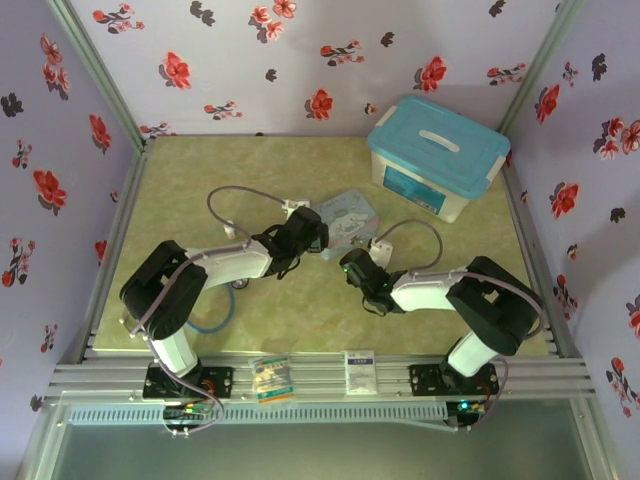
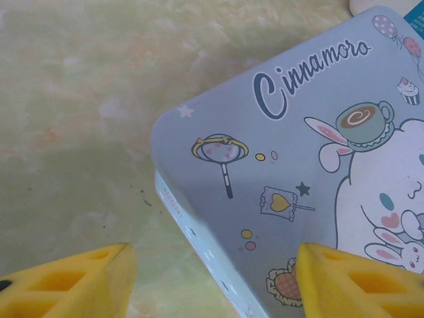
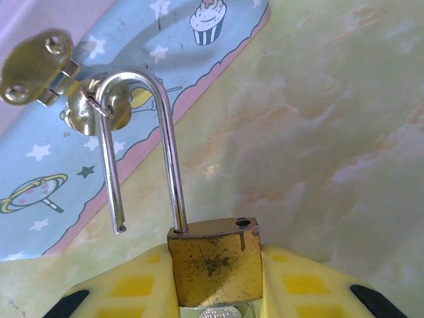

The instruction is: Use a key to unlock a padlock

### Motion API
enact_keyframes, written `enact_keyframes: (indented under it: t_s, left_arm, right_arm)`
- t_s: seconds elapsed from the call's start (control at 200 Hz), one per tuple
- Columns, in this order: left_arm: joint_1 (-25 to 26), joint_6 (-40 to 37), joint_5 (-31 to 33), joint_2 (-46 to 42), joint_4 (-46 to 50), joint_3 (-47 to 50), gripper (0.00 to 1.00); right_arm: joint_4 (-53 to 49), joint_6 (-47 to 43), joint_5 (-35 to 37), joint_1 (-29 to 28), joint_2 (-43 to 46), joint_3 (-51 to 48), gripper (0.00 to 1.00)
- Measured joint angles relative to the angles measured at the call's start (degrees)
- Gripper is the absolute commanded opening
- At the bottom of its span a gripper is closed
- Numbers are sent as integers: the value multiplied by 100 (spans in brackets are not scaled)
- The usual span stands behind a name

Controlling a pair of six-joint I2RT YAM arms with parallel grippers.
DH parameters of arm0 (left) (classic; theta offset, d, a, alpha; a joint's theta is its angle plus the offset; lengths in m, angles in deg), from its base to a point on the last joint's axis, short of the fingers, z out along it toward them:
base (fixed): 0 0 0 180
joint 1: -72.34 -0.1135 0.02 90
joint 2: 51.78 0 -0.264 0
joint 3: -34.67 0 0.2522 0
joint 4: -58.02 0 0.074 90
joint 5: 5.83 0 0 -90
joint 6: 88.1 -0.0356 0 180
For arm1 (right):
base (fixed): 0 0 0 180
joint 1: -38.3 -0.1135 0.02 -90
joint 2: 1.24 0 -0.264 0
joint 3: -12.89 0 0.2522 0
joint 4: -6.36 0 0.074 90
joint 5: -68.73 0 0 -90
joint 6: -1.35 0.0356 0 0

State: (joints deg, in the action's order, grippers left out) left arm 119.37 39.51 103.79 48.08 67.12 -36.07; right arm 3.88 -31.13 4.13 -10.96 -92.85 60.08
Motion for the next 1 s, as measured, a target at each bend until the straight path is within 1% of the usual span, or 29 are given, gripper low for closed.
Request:
enact_keyframes:
  t_s: [0.04, 0.07, 0.225, 0.385, 0.63, 0.725, 0.89, 1.0]
  left_arm:
    - [0, -37, 17, 13, -42, 0, 54]
    - [2, -46, 28, 17, -72, 0, 52]
    - [7, -103, 70, 59, -240, 31, 52]
    - [4, -164, 116, 72, -632, 212, 51]
    - [2, -225, 140, 72, -1010, 387, 51]
    - [-7, -227, 138, 72, -1054, 402, 52]
    - [-7, -227, 136, 72, -1113, 431, 51]
    - [-17, -225, 138, 70, -1145, 455, 51]
  right_arm:
    - [9, 17, 15, 0, -28, 28, 18]
    - [20, 22, 24, 0, -48, 48, 18]
    - [260, 170, 68, 11, -162, 70, 18]
    - [994, 367, 109, 24, -365, -15, 18]
    - [1775, 514, 118, 33, -671, -15, 18]
    - [1873, 535, 68, 46, -699, -11, 18]
    - [2168, 595, -227, 162, -752, 83, 18]
    - [2179, 553, -264, 210, -750, 203, 18]
